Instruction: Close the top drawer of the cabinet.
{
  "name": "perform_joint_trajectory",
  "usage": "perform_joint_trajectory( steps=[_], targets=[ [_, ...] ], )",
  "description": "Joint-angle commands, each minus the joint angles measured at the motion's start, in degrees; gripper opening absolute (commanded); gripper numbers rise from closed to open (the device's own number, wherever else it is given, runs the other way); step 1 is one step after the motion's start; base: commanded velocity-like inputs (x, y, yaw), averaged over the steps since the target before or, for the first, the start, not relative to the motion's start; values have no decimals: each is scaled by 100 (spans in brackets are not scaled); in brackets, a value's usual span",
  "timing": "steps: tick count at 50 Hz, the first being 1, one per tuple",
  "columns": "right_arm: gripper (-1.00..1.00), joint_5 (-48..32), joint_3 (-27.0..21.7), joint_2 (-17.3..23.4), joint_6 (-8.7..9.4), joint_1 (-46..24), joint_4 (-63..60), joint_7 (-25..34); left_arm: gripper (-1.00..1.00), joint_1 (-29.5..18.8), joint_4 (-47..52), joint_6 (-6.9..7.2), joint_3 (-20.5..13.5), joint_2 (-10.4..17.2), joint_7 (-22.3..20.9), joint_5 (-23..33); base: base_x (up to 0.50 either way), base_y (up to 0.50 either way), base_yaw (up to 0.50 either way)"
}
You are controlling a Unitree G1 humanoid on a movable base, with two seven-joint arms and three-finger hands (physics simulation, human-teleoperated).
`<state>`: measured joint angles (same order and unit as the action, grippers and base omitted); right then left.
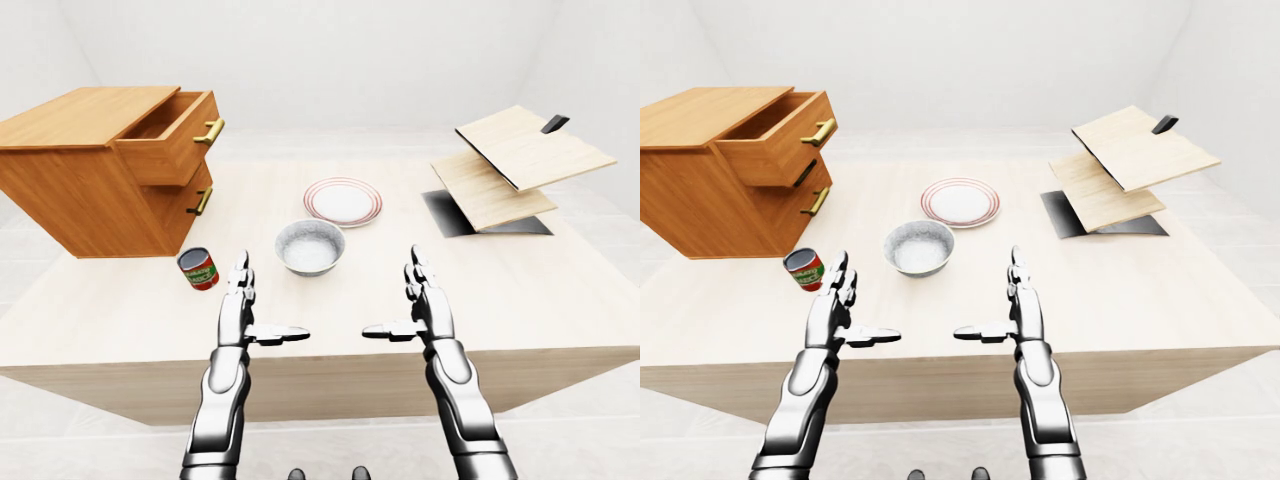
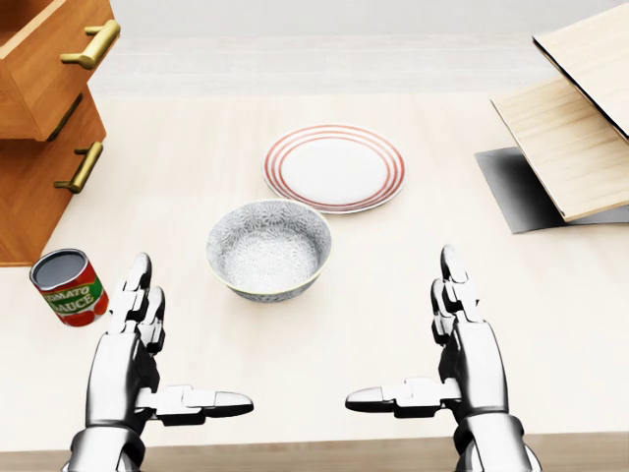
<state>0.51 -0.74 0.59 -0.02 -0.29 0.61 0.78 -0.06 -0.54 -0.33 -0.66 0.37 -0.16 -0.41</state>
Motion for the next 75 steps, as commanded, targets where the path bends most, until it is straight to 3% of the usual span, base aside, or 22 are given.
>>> perform_joint_trajectory(
  steps=[1,3,4,5,6,7,8,11,13,15,16,17,18,20,26,51,55,61,75],
  targets=[
    [100,80,-78,43,50,63,-67,153,100,-19,-47,11,-140,99,-128,-83,0,0,0],
    [100,57,-48,30,84,94,-66,166,100,-9,-46,-14,-131,92,-142,-62,0,0,0],
    [100,73,-52,24,103,94,-101,173,100,5,43,344,-208,2,-339,-502,0,0,0],
    [100,85,-58,23,125,87,-96,181,100,45,128,426,-170,9,-406,-550,0,0,0],
    [100,75,-63,25,124,79,-91,173,100,83,51,-47,-79,77,-250,-120,0,0,0],
    [100,84,-65,17,139,95,-121,171,100,129,127,55,-56,40,-249,-142,0,0,0],
    [100,91,-99,1,64,130,-236,114,100,150,160,58,-39,33,-263,-138,0,0,0],
    [100,119,-153,11,153,154,-307,63,100,172,237,77,-58,45,-258,-123,0,0,0],
    [100,124,-194,35,215,225,-450,35,100,223,468,173,-90,38,-246,-167,0,0,0],
    [100,174,-233,56,387,294,-730,44,100,248,647,263,-97,47,-246,-173,0,0,0],
    [100,212,-286,53,483,342,-904,8,100,249,732,105,-44,114,-189,73,0,0,0],
    [100,220,-276,74,502,380,-1104,38,100,234,815,120,-55,122,-140,156,0,0,0],
    [100,100,-288,158,502,428,-1351,15,100,188,1047,413,-90,112,-229,9,0,0,0],
    [100,174,-374,172,502,490,-1636,87,100,110,1201,533,-155,110,-216,-26,0,0,0],
    [100,182,-623,271,502,473,-2108,219,100,-122,1362,533,-315,199,-7,202,0,0,0],
    [100,-5,-956,299,502,239,-3354,615,100,-500,2744,533,-436,203,131,-43,0,0,0],
    [100,6,-971,251,502,156,-3418,550,100,-513,2681,533,-477,169,136,-171,0,0,0],
    [100,22,-976,279,502,112,-3482,548,100,-583,3541,533,-526,182,183,-435,0,0,0],
    [100,157,-1047,315,502,-106,-3986,471,100,-761,4159,533,-554,257,404,-467,0,0,0]
  ],
)
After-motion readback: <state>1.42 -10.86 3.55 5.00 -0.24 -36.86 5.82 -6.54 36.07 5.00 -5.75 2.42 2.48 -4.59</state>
